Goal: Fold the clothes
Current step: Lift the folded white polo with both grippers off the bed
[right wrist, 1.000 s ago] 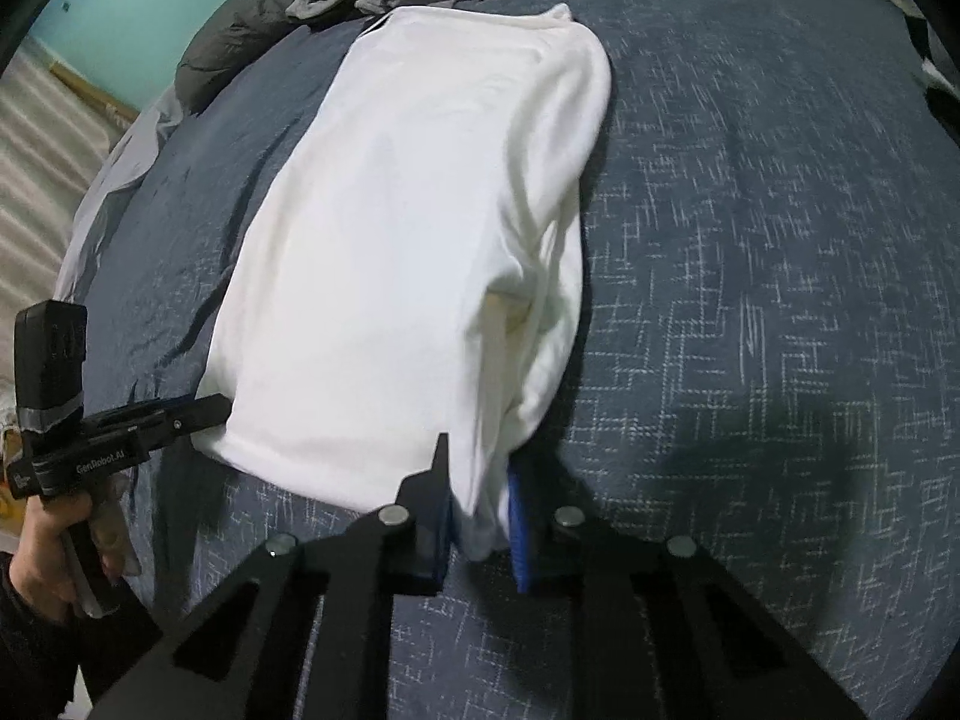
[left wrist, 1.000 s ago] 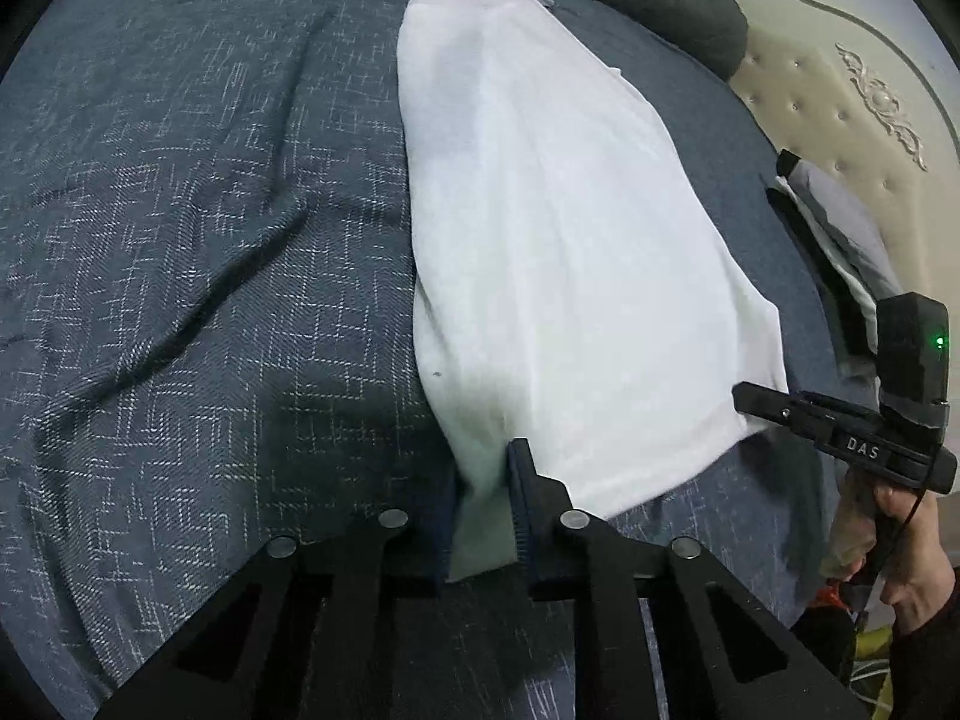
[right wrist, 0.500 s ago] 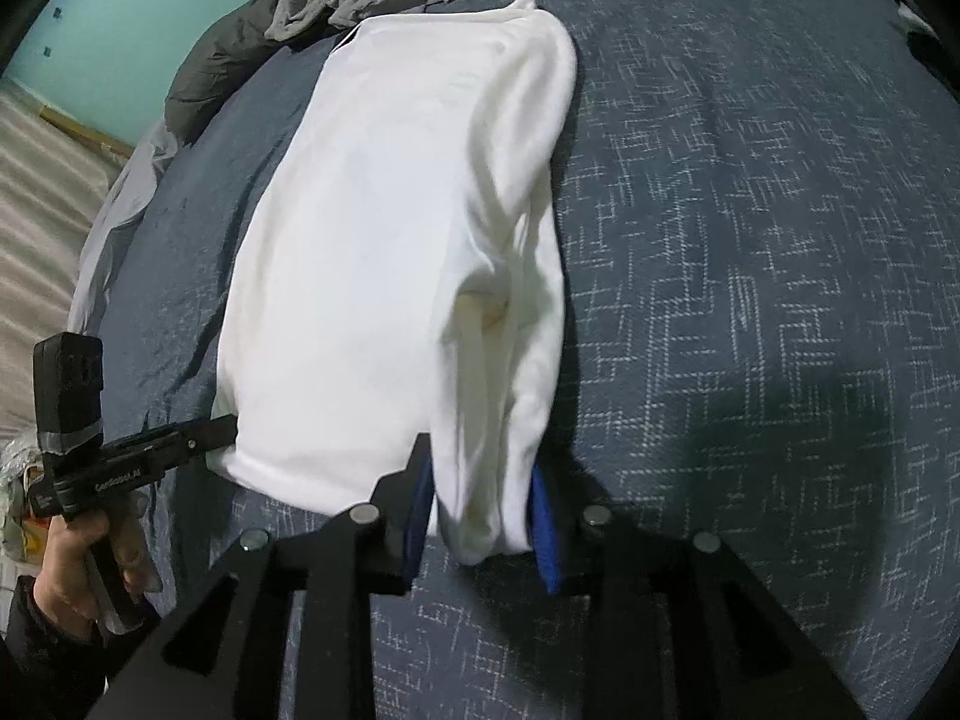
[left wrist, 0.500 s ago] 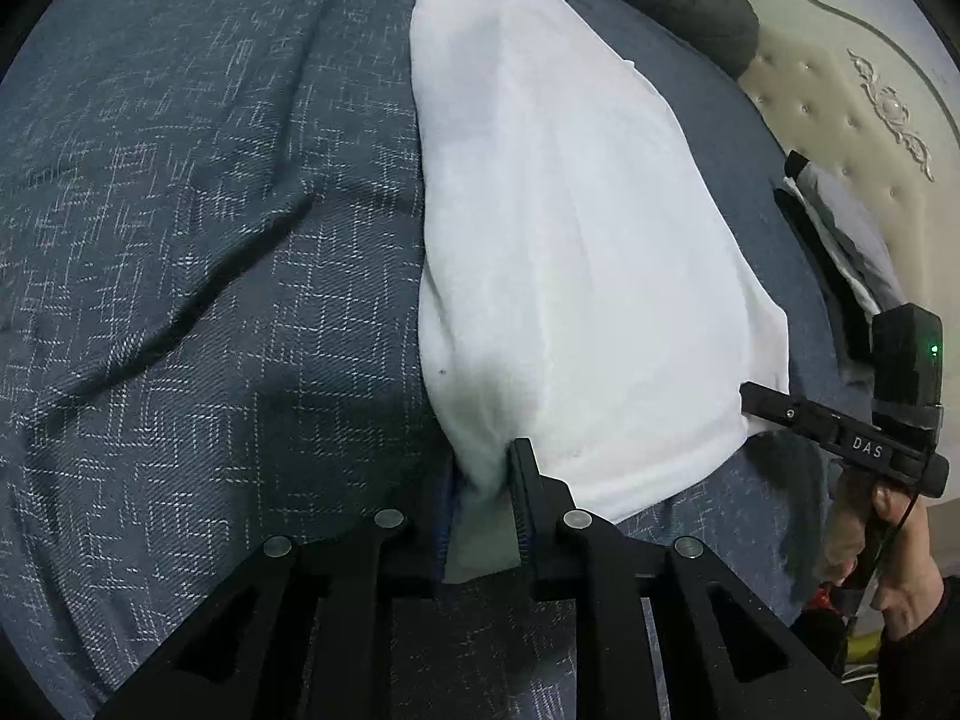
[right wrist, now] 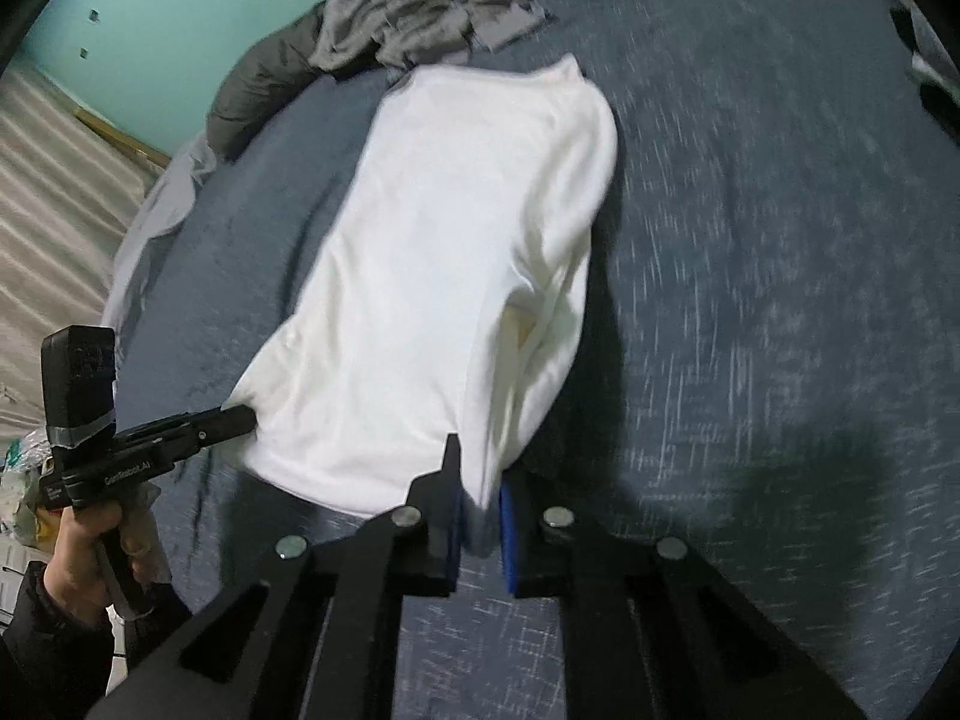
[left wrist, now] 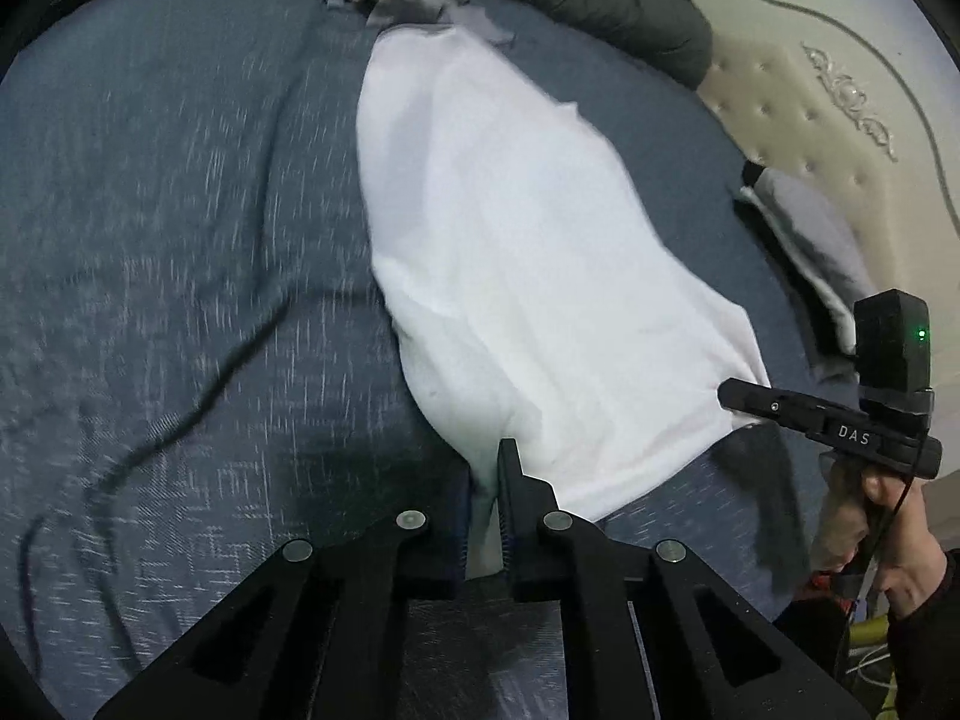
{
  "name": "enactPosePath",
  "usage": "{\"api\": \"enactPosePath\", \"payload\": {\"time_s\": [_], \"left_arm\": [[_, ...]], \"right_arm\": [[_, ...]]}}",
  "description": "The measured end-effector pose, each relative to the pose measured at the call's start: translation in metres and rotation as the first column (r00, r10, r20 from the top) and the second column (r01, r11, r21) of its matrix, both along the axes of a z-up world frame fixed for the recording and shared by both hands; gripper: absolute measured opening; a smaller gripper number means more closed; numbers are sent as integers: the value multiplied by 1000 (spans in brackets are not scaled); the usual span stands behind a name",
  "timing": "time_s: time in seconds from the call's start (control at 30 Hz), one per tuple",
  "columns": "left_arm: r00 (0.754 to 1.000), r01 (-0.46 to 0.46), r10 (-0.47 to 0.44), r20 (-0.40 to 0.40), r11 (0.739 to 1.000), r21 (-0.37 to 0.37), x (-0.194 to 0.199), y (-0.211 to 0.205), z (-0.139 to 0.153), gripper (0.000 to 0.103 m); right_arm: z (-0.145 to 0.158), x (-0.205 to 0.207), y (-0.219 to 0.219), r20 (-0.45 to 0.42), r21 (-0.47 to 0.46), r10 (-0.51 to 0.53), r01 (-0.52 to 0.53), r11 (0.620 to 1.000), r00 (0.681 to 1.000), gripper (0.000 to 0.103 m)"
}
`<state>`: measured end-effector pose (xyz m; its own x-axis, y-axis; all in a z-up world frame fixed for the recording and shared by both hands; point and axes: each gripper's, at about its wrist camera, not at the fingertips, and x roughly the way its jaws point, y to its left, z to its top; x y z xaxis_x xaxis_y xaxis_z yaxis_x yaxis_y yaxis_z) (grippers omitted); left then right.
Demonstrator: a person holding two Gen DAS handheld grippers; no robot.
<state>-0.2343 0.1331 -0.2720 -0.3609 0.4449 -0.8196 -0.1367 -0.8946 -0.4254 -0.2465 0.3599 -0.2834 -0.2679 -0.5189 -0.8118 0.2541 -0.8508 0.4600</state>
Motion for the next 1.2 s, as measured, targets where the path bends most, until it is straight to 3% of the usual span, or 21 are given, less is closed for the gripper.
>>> {"api": "enactPosePath", "payload": {"time_s": [0.27, 0.37, 0.6, 0.87, 1.2], "left_arm": [[998, 1, 2, -68, 999, 32, -32, -6, 68, 8], [994, 6, -3, -105, 1000, 29, -9, -23, 99, 8], [982, 45, -38, -186, 999, 30, -16, 1, 177, 8], [958, 93, -88, -271, 996, 5, -26, 39, 246, 8], [936, 148, -140, -324, 989, 0, -47, 97, 302, 8]], "right_arm": [[65, -8, -7, -83, -39, 1, -4, 999, 997, 9], [93, -12, 2, -112, -50, 0, -6, 999, 994, 9], [162, -29, 19, -179, -73, -15, 2, 997, 984, 9], [240, -40, 46, -257, -61, -18, 2, 998, 966, 8], [305, -52, 97, -326, -47, -36, 22, 999, 945, 8]]}}
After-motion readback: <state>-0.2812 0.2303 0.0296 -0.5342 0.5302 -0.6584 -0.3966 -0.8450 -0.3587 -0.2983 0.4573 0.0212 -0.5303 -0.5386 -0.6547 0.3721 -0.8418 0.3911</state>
